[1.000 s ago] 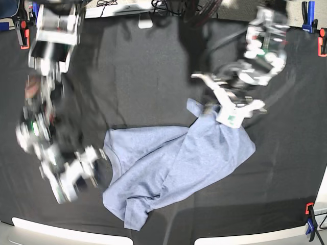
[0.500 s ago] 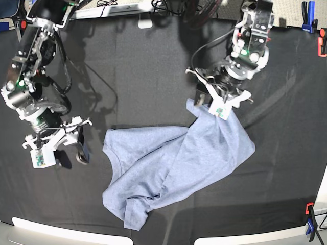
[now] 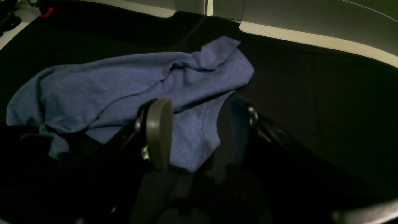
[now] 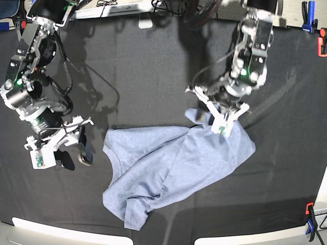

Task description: Layout the t-shirt on the table in an organized manner, then fold the t-shirt properly

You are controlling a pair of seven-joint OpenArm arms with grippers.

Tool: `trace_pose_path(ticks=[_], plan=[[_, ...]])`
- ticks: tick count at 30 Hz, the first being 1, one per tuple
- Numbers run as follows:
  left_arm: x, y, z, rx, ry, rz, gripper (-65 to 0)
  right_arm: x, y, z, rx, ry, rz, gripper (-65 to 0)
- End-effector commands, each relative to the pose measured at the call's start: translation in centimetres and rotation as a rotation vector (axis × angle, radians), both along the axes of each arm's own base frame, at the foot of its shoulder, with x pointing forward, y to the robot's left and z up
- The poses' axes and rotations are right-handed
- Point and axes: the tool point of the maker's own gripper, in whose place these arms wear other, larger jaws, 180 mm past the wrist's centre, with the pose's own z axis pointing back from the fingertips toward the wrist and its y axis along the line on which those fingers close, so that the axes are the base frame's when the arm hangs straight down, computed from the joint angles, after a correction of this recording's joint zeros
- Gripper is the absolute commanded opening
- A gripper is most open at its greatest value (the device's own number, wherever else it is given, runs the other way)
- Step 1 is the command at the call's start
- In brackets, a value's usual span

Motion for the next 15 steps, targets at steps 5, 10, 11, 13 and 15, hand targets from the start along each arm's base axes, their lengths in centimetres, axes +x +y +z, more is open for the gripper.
trace_pose_path(ticks=[5,10,11,13,15], plan=[[0.6,0.1,0.8,0.005,-0.014,-0.001,-65.0,0.3,0.1,1.9,0.005,-0.066,0.011,-37.2],[3.8,4.0,3.6,0.233,-0.169,0.051,-65.0,0.3,0.2,1.9,0.005,-0.066,0.012,-37.2],[5.0,5.1,4.8,0.260,-0.217,0.084,-65.0,0.3,0.2,1.9,0.005,-0.065,0.013,-37.2],[7.2,7.0,7.5,0.287,-0.309,0.116,-65.0,0.3,0.2,1.9,0.005,-0.066,0.013,-37.2],[9.4,9.1,10.0,0.320,-0.380,0.143,-65.0,0.3,0.2,1.9,0.005,-0.065,0.013,-37.2]])
